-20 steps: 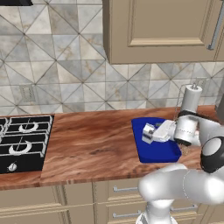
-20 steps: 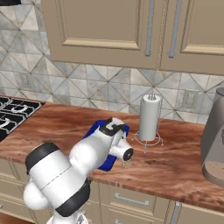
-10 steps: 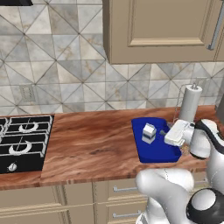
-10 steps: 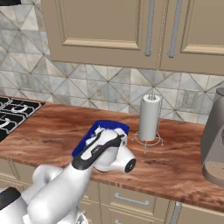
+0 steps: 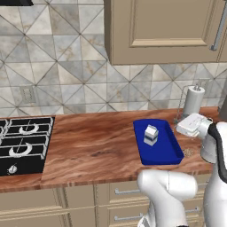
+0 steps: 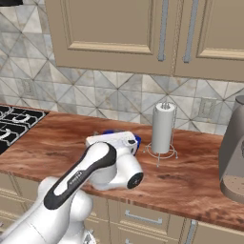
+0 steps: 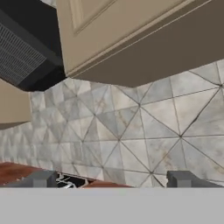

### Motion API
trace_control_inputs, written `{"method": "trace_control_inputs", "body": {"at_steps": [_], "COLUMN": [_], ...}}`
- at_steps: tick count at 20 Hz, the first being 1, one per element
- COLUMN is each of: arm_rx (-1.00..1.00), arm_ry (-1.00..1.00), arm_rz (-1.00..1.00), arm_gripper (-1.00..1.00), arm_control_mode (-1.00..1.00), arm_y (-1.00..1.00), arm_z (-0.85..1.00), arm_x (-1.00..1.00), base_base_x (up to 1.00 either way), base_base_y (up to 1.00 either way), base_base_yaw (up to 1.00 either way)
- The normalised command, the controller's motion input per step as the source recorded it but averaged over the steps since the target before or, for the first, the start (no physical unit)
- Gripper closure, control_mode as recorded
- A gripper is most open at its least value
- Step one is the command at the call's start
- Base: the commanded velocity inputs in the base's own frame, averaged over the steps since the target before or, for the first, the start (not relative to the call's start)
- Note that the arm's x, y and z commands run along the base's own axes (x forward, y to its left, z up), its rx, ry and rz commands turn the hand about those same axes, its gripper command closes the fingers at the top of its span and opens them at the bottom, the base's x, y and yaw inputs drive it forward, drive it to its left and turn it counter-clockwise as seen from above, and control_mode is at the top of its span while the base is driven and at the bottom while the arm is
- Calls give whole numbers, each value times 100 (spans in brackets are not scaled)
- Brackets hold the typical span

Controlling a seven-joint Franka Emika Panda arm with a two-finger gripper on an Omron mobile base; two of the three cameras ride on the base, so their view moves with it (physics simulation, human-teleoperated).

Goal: Take out the milk from the fridge and place it on the tray on the counter. Then take the sugar cube near the tray and place it in the tray.

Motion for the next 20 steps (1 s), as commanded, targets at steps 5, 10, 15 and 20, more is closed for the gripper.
{"method": "trace_control_inputs", "body": {"at_steps": [5,10,15,20], "arm_rx": [6,-4,-13,-21], "arm_ry": [14,51,32,9], "arm_rz": [-8,-3,1,15], "arm_gripper": [-100,-100,-100,-100], "arm_control_mode": [-100,-100,-100,-100], "arm_y": [-2,-7,-15,-38], "arm_z": [52,48,-12,-18], "arm_x": [-29,-26,-65,-65], "base_base_x": [0,0,0,0], "base_base_y": [0,0,0,0], "base_base_yaw": [0,0,0,0]}}
